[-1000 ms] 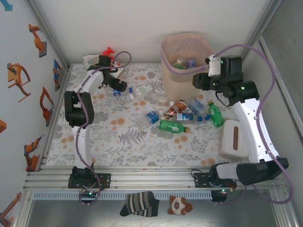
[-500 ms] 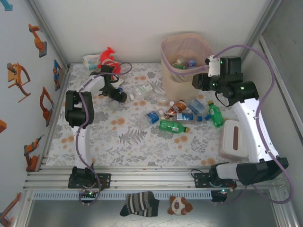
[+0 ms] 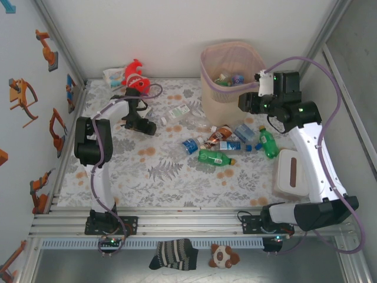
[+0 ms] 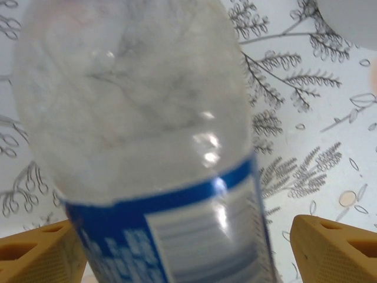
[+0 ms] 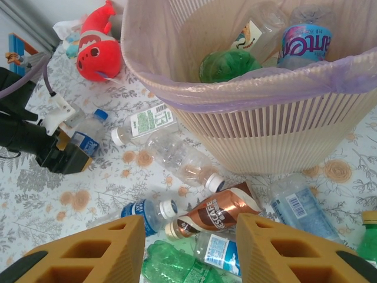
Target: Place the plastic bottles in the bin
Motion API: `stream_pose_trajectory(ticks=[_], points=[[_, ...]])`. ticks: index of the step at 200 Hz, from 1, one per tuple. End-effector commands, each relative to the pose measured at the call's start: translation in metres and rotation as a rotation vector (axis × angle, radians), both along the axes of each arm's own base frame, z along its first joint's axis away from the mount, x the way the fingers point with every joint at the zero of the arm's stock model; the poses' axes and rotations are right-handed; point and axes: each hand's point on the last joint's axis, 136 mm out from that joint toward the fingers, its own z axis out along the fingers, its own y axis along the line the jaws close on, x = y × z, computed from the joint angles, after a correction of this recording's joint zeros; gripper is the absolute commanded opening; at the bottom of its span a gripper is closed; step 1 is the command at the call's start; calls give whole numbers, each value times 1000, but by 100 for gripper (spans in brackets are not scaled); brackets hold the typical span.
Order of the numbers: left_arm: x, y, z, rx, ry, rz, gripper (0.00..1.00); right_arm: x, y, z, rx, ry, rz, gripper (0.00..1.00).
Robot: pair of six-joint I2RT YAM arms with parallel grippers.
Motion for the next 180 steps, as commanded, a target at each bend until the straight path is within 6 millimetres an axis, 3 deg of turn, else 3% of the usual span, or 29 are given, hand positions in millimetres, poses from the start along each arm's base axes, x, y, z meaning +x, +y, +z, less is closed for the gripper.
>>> stream_pose_trajectory(ticks=[1, 103, 155, 180], points=[[-11, 0, 15, 26, -8, 31, 86, 2, 1, -2, 21, 8, -1, 44], [-20, 12, 6, 146, 21, 39, 69, 5, 5, 2, 34, 3, 9, 44], [-24, 6, 14, 136, 5, 21, 58, 7, 7, 6, 53, -4, 7, 43], [-25, 2, 30, 116, -28, 22, 58, 6, 8, 10, 67, -12, 10, 43]])
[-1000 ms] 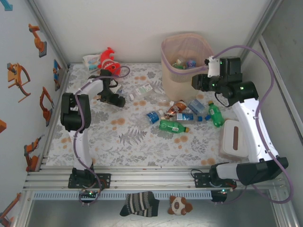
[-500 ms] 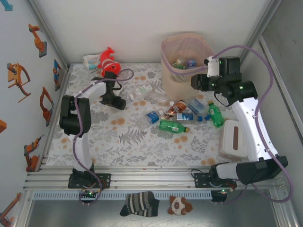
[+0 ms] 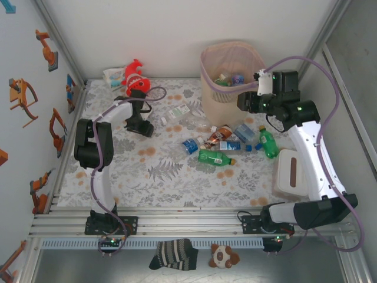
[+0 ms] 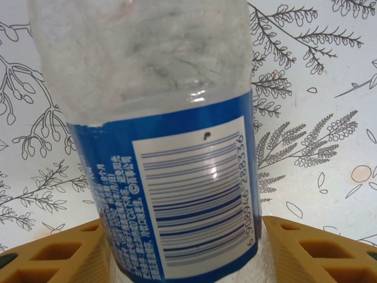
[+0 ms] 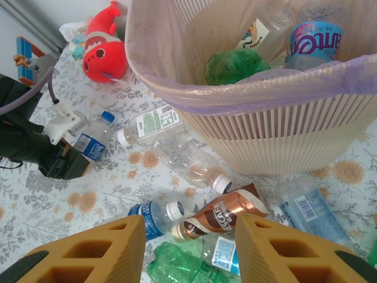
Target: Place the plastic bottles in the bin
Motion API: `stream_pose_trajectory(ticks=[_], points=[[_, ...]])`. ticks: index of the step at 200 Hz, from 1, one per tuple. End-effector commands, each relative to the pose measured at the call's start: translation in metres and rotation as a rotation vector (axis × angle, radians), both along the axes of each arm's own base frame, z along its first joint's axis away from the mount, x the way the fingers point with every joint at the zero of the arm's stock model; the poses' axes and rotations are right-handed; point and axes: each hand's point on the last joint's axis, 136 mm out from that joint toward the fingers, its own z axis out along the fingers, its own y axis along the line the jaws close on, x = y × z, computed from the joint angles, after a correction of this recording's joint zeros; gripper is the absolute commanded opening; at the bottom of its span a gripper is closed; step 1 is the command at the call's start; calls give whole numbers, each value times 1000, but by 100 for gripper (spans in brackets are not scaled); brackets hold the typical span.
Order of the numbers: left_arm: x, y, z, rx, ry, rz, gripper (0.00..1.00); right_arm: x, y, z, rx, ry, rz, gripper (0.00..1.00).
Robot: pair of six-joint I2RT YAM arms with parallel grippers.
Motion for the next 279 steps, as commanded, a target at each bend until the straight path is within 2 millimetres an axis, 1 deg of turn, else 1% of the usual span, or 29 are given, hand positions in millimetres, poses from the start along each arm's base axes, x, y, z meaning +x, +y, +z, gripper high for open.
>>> stream_pose_trajectory(ticks=[1, 17, 57, 73, 105, 138, 167, 188, 205, 218, 252, 279], points=[[-12, -3, 24, -14, -18, -6, 58, 2, 3, 11, 40, -22, 3, 43], [-11, -11, 42, -70, -54, -3, 58, 2, 5, 14, 53, -28, 7, 43], [-12, -40, 99, -259, -187, -49, 57, -2, 13, 26, 101, -62, 43, 43], [-16, -52, 123, -354, -243, -72, 57, -5, 19, 35, 132, -93, 77, 43], [-32, -86, 178, -612, -372, -178, 56, -11, 31, 53, 206, -162, 146, 44], [-53, -108, 227, -788, -476, -291, 56, -20, 47, 74, 291, -218, 237, 45], [-73, -123, 264, -921, -526, -388, 55, -31, 65, 91, 343, -269, 334, 48], [-90, -131, 289, -1011, -552, -464, 55, -41, 78, 102, 363, -315, 401, 52], [-104, -138, 307, -1076, -567, -518, 55, -51, 90, 110, 384, -351, 469, 60], [-114, -143, 321, -1122, -580, -562, 55, -60, 100, 116, 397, -379, 524, 64], [-145, -154, 350, -1208, -592, -683, 55, -85, 127, 132, 422, -480, 664, 70], [-163, -157, 366, -1239, -603, -747, 55, -105, 148, 140, 403, -558, 771, 72]])
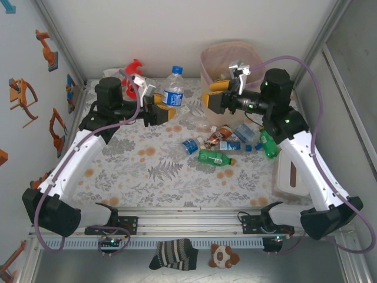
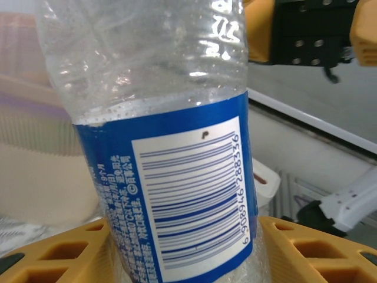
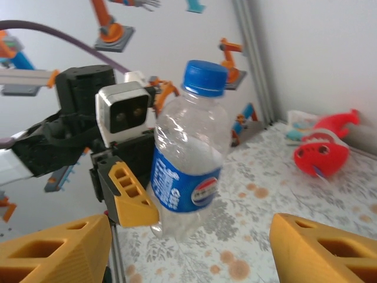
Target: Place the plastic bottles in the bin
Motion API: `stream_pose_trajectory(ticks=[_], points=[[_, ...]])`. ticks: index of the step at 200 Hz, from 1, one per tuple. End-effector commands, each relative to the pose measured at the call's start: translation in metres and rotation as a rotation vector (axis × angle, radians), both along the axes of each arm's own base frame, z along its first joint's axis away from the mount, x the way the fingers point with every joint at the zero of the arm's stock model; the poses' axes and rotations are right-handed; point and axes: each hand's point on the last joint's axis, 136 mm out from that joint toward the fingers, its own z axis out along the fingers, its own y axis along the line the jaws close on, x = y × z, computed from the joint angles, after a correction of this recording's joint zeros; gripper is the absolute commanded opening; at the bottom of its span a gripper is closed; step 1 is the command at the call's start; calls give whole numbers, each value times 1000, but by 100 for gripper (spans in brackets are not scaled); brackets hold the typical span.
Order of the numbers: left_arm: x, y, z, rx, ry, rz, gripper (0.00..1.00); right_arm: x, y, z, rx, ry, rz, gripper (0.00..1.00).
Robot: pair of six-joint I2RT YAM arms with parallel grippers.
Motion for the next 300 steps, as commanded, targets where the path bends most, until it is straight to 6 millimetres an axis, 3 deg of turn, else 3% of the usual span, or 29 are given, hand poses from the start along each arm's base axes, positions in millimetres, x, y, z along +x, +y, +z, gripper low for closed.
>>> stream_pose_trajectory(ticks=[1, 59, 110, 135, 195, 256, 300], points=[[-28, -2, 32, -68, -73, -102, 55, -27, 15, 27, 33, -178, 102, 72], [-60, -5, 58, -113, -125, -195, 55, -34, 42, 45, 77, -210, 175, 72], [-77, -9, 69, -141, -154, -253, 55, -46, 68, 57, 139, -198, 289, 72], [-78, -9, 69, -142, -152, -263, 55, -49, 74, 59, 154, -187, 313, 66], [-81, -10, 69, -145, -161, -260, 55, -55, 71, 59, 146, -186, 319, 50], [-81, -6, 68, -142, -181, -222, 66, -53, 68, 62, 132, -186, 275, 48], [-65, -2, 48, -89, -174, -107, 77, -42, 61, 54, 22, -223, 180, 47]])
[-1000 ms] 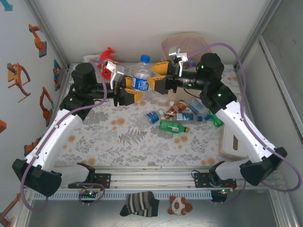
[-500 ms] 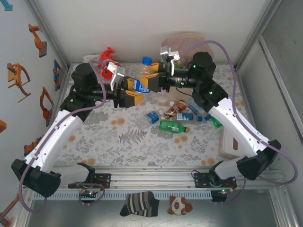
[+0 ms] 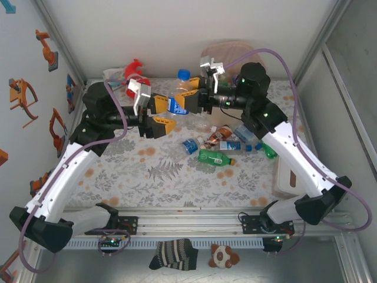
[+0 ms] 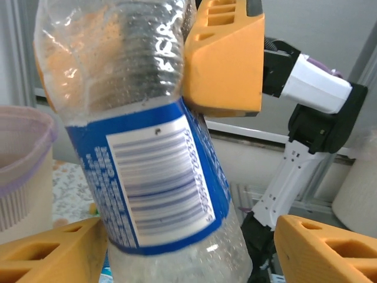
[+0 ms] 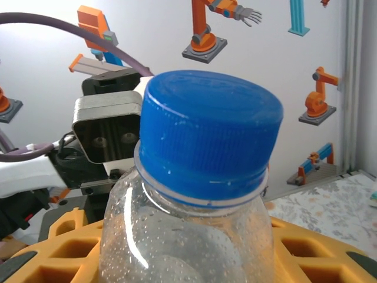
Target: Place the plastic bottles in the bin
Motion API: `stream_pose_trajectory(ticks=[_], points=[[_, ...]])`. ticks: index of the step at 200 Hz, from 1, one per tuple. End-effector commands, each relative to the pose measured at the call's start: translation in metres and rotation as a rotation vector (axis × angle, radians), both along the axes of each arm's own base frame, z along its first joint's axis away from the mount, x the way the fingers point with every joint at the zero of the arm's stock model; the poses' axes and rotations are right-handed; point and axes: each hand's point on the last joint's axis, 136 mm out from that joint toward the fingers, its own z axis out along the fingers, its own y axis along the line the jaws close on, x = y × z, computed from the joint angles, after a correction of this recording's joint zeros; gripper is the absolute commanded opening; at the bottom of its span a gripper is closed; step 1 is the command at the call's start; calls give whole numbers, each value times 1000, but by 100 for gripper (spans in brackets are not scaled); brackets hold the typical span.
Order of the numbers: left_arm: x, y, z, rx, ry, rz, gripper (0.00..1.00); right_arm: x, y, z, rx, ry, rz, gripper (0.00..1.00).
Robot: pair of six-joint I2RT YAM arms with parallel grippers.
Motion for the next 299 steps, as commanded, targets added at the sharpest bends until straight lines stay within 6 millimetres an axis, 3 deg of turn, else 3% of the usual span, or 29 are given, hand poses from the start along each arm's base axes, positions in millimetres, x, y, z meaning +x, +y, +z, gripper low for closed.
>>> stream_pose_trajectory(ticks=[1, 22, 54, 105, 144, 175, 225, 265, 299], points=[[8, 3, -9, 22, -20, 66, 77, -6, -12, 16, -28, -90, -59, 47], [17, 4, -21, 47, -6, 117, 78, 8, -17, 9, -85, -123, -136, 47], [28, 5, -36, 86, 31, 156, 78, 53, -39, 3, -197, -150, -332, 47], [26, 8, -41, 109, 43, 177, 78, 158, -105, -6, -308, -100, -741, 48], [24, 11, -41, 123, 40, 181, 78, 225, -154, -22, -394, -95, -988, 48], [27, 12, -40, 126, 47, 202, 78, 269, -178, -48, -519, -111, -1103, 47], [27, 15, -43, 138, 68, 218, 77, 327, -199, -108, -728, -94, -1183, 47], [25, 17, -43, 134, 69, 228, 77, 355, -209, -167, -851, -36, -1171, 47], [26, 17, -47, 141, 81, 234, 77, 359, -200, -214, -889, 52, -1047, 46]])
